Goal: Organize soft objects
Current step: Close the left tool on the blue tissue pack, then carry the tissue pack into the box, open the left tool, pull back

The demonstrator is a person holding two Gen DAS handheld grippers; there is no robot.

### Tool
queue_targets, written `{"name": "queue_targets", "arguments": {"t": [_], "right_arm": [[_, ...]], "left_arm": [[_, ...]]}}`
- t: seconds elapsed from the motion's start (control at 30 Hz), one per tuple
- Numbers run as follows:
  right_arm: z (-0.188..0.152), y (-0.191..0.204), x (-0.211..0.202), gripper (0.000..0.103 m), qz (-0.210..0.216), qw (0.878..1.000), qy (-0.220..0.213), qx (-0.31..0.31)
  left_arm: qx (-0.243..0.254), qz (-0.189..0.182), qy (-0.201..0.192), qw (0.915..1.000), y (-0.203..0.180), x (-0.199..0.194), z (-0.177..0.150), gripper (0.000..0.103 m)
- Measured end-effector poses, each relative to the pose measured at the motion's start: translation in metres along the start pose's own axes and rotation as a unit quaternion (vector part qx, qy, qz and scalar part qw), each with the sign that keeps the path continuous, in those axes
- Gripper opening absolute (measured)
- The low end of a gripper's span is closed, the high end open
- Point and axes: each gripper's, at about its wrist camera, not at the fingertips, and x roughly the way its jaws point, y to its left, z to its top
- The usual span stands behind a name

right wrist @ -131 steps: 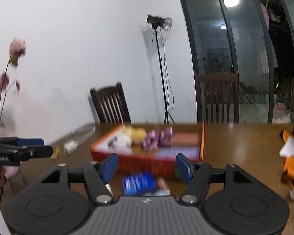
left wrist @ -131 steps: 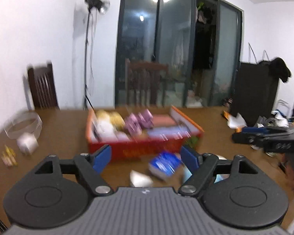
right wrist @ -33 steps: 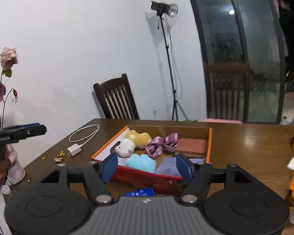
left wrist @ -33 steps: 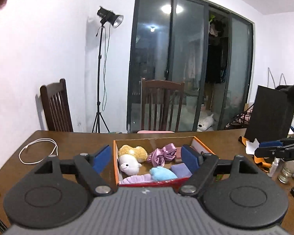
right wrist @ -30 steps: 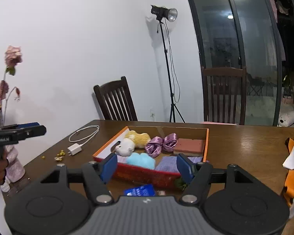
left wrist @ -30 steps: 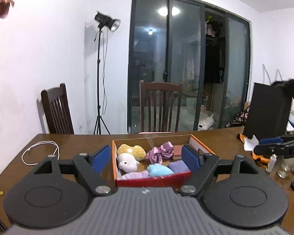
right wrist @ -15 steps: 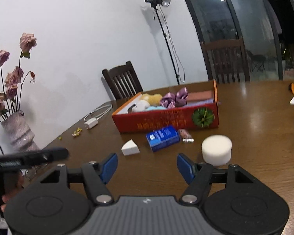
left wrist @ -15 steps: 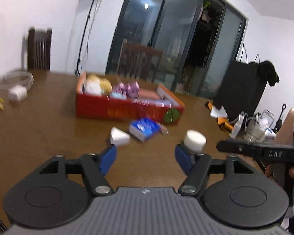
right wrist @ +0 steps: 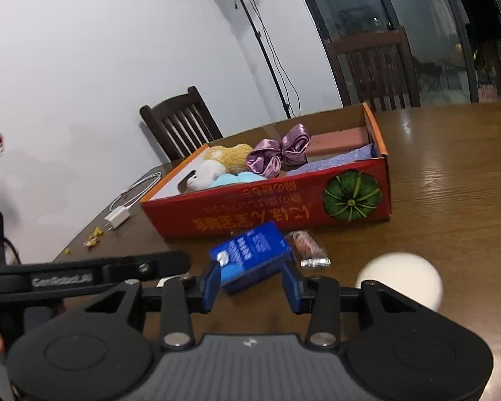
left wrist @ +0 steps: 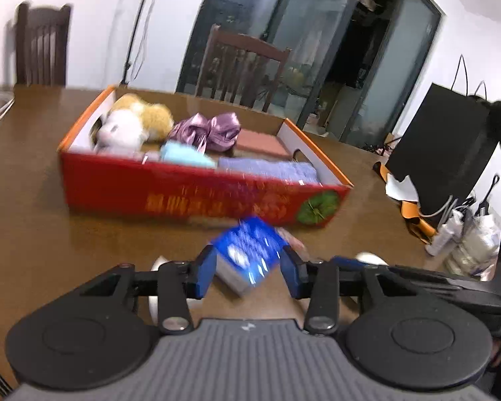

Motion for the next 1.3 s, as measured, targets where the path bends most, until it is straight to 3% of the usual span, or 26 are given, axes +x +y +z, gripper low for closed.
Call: {"name": "queue_targets", "arguments": {"t": [0.1,0.23,0.3,0.43,0.63,0.7,0.87,1.17,1.3], "right_arm": [[0.007,-0.005,0.024,0.040,0.002,1.000,0.019,0.016],[0.007,-0.013,0.049,0.040,0.020,0.998,0.033,0.050],[0.006,-0.019,0.055,0.040,0.023,0.997,0.028,0.070],[0.007,-0.030,0.054,0.039,0.024,0.995,0.012,0.094],[0.004,-0.025,0.058,0.035,0.020,0.997,0.017,0.079],[0.003,-0.023,0.060,0.028,0.023,0.997,0.024,0.074],[0.002,-0.024,0.057,0.023,0.031,0.996,0.023,0.084],[-0.008,-0.004,-0.001,0.022,0.051,0.995,-0.013,0.081],[0.009,0.005,-0.010,0.022,0.054,0.996,-0.028,0.062]], "left_arm": [[0.027,-0.004,0.025,0.9993,0.011,0.034,0.016,0.043],[0.008,-0.020,0.056,0.9982,0.026,0.060,0.023,0.043],[-0.016,-0.045,0.070,0.9964,0.031,0.059,0.017,0.038],[-0.036,-0.071,0.079,0.9937,0.034,0.051,0.009,0.037],[-0.046,-0.071,0.075,0.9936,0.039,0.055,0.008,0.037],[-0.048,-0.074,0.078,0.9930,0.039,0.057,0.006,0.029],[-0.040,-0.069,0.067,0.9946,0.031,0.051,0.005,0.029],[-0.046,-0.078,0.001,0.9959,0.007,-0.016,-0.008,0.029],[-0.035,-0.078,-0.012,0.9963,0.003,-0.025,0.011,0.029]]}}
